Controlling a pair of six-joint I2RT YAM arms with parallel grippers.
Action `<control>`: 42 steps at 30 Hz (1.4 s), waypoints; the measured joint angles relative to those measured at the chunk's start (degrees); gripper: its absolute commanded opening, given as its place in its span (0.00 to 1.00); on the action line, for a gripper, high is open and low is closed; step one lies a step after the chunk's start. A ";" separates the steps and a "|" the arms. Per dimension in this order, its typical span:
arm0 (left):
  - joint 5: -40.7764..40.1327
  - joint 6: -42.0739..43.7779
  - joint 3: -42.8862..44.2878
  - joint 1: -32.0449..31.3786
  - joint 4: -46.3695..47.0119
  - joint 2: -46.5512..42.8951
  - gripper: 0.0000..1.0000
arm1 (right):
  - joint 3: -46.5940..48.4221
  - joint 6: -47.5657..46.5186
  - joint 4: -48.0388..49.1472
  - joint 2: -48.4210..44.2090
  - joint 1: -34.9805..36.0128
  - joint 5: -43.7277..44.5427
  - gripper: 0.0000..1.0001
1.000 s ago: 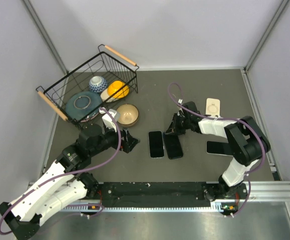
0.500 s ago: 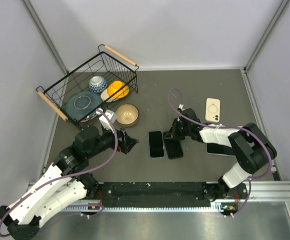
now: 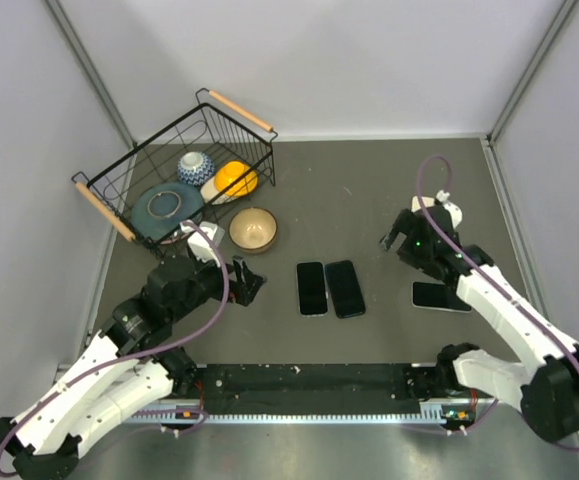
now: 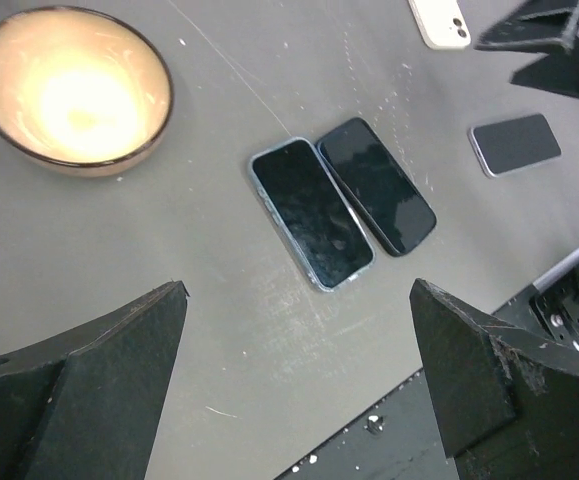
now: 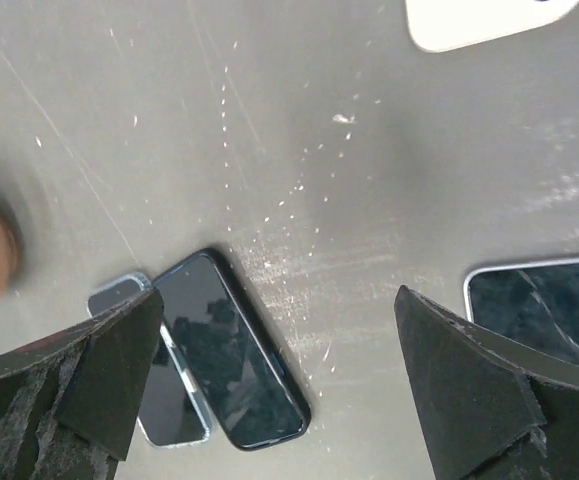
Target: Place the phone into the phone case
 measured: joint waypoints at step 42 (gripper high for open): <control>-2.67 -0.35 -2.47 0.04 -0.87 -2.84 0.99 | 37.22 -36.06 -3.93 50.01 -23.63 -10.80 0.92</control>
